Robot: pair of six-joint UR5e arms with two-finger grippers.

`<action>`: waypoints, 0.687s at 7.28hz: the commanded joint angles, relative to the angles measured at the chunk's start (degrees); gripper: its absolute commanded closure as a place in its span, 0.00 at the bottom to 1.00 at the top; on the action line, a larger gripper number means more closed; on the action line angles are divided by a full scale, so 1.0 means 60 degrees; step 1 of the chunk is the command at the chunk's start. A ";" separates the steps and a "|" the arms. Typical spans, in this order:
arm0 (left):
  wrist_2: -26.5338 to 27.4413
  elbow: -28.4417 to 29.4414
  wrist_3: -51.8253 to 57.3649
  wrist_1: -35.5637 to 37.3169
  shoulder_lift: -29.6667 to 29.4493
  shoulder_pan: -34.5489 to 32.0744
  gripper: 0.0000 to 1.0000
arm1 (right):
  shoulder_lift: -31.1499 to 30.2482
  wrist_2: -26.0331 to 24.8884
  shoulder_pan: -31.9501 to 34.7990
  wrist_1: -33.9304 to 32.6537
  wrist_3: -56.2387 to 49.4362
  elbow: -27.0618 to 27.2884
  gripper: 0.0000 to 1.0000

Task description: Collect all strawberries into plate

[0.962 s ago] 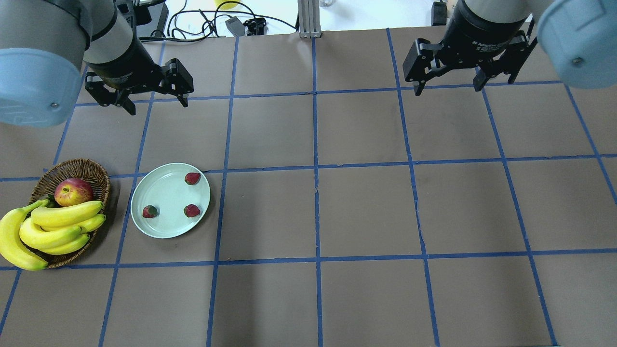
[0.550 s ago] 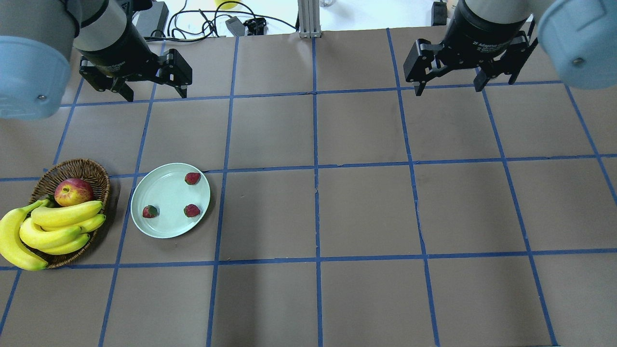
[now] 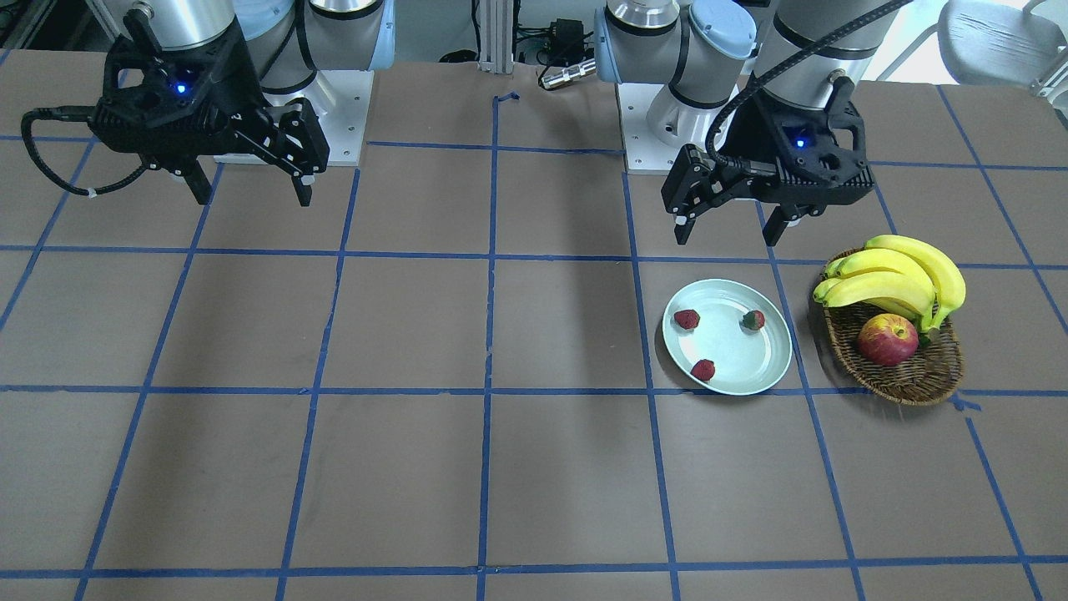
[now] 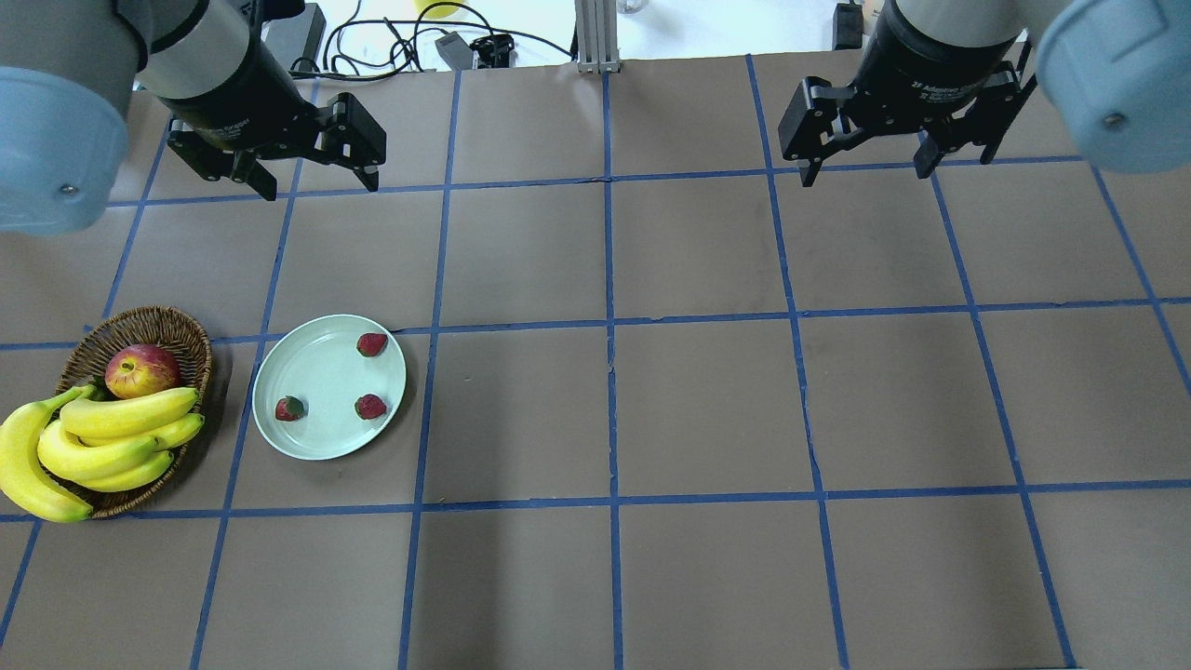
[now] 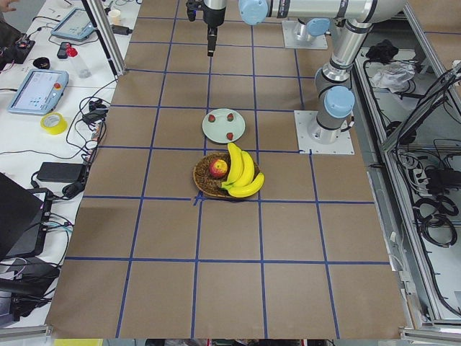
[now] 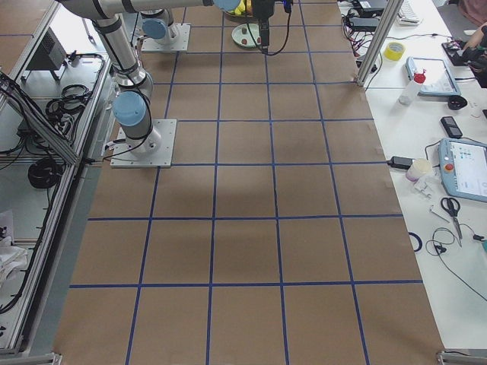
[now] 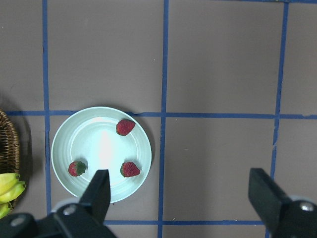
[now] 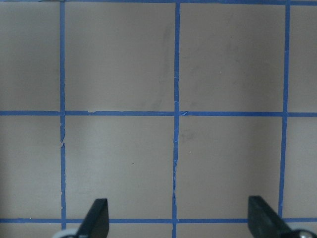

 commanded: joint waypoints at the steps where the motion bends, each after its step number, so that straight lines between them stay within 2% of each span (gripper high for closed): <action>1: 0.0036 -0.0034 0.0000 -0.0103 0.0202 -0.0041 0.00 | 0.0006 -0.0015 -0.0014 0.0001 -0.0002 0.0007 0.00; 5: 0.0037 -0.0035 -0.0043 -0.0088 0.0319 -0.0188 0.00 | 0.0006 -0.0001 -0.0014 -0.0013 0.0012 0.0007 0.00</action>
